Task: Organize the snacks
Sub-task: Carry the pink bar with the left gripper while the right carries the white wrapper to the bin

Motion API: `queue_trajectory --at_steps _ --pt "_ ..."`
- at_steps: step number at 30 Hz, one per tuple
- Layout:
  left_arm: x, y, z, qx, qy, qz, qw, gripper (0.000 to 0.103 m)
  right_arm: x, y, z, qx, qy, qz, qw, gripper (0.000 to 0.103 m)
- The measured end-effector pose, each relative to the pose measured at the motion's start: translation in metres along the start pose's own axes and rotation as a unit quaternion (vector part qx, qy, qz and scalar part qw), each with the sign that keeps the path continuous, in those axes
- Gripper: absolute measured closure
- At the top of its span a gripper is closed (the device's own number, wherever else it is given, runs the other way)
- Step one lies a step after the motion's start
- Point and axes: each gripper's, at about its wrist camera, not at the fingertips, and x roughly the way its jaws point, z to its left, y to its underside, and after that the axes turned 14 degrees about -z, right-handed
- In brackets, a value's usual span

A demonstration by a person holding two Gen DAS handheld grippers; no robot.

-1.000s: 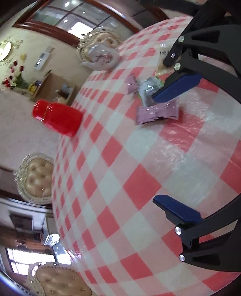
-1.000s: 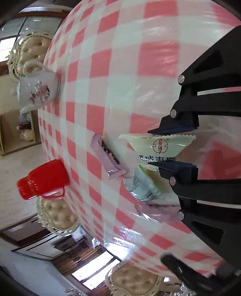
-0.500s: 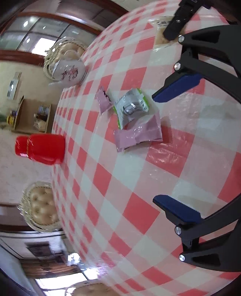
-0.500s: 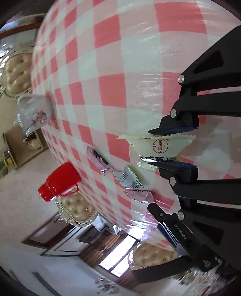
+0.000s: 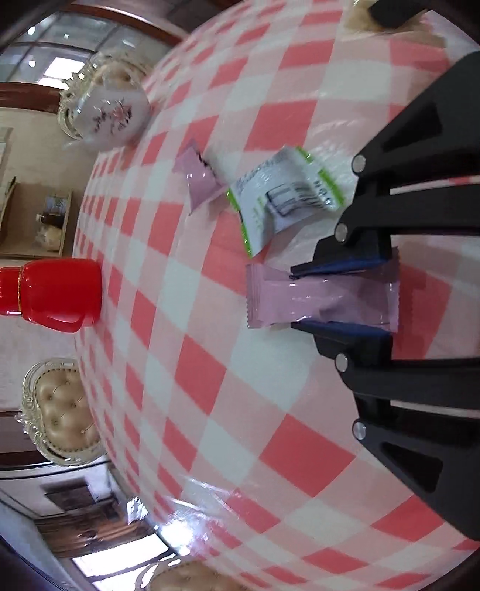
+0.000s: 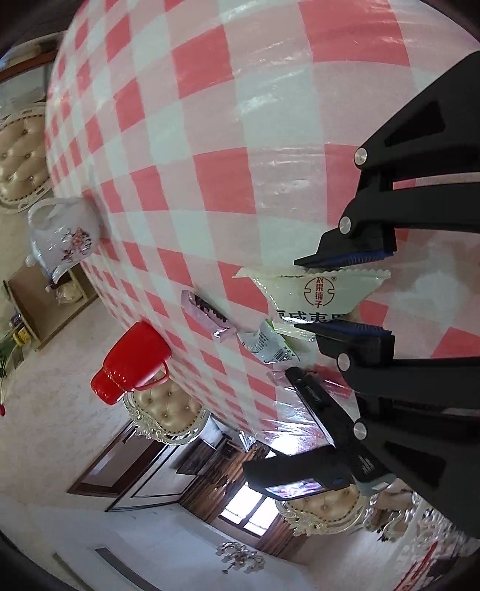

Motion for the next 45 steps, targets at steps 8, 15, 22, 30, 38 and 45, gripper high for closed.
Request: queue_trajectory --at_steps 8,15,22,30,38,45 --pt "-0.041 0.007 0.007 -0.01 0.019 -0.038 0.9991 0.08 0.006 0.007 0.002 -0.022 0.012 0.001 1.0 0.076" --pt "-0.074 0.033 0.023 -0.036 0.032 -0.038 0.9981 0.08 0.01 0.01 0.004 -0.03 0.012 0.011 0.999 0.076" --pt "-0.11 0.056 0.039 -0.048 0.031 -0.058 0.9967 0.08 0.018 0.016 0.005 -0.047 0.018 0.018 0.999 0.077" --pt "-0.139 0.07 0.052 -0.058 0.026 -0.074 0.9953 0.079 0.008 0.026 0.013 -0.05 -0.003 0.009 0.999 0.077" --pt "-0.162 0.085 0.056 -0.059 0.023 -0.084 0.9944 0.079 -0.02 0.044 0.025 -0.047 -0.029 0.009 0.998 0.077" --pt "-0.187 0.099 0.076 -0.084 0.011 -0.09 0.9923 0.079 -0.041 0.066 0.044 -0.064 -0.056 0.016 0.996 0.077"
